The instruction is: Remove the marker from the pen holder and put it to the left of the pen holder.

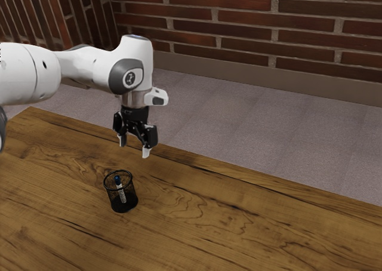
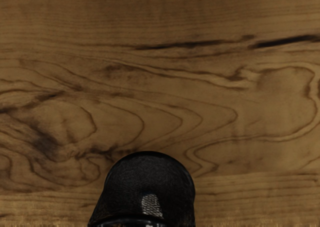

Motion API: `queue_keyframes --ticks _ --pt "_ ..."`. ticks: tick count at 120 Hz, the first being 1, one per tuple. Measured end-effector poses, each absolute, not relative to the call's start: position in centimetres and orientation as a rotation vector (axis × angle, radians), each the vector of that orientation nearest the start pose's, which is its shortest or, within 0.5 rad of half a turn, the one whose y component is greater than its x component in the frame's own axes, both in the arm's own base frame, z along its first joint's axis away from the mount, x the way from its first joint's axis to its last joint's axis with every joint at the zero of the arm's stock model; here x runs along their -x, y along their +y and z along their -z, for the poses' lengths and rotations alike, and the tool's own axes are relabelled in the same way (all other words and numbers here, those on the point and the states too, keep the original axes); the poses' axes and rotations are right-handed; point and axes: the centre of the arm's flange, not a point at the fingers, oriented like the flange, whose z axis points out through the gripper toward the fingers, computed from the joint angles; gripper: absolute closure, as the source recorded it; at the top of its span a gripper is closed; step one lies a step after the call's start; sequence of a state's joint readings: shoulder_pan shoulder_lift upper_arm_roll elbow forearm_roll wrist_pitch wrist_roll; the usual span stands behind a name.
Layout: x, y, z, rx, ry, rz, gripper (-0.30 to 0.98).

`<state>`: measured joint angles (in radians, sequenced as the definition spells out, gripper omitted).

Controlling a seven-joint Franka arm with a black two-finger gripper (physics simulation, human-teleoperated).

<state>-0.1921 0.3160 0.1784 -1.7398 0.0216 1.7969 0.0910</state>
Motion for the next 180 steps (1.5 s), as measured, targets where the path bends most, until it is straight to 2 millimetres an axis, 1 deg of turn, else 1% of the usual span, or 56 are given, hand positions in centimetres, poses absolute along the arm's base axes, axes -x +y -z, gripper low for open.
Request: queue_keyframes --ticks 10,14,21,30,45,60,69,87,105,114,129,164,180 --pt "-59.9 -1.0 -35.8 3.051 0.172 -0.395 0.0" --pt "-59.6 -1.2 -35.5 3.053 0.18 -0.376 0.0" --pt "-59.5 -2.2 -35.3 3.056 0.208 -0.338 0.0" --pt "-58.3 -2.7 -34.6 3.064 0.226 -0.325 0.0" --pt "-56.5 -2.7 -34.7 3.077 0.235 -0.3 0.0" --pt "-55.0 -2.6 -33.7 3.079 0.241 -0.321 0.0" --pt "-54.6 -2.6 -33.4 3.078 0.243 -0.332 0.0" --pt "-54.1 -2.0 -34.2 3.078 0.231 -0.357 0.0" --pt "-53.2 -1.3 -33.9 3.07 0.205 -0.443 0.01" --pt "-53.0 -1.3 -33.8 3.065 0.196 -0.475 0.06" --pt "-52.7 -1.3 -33.7 3.058 0.185 -0.505 0.21" --pt "-52.9 -0.6 -34.0 3.038 0.164 -0.504 0.5" --pt "-52.9 0.3 -33.9 3.037 0.131 -0.505 0.61"
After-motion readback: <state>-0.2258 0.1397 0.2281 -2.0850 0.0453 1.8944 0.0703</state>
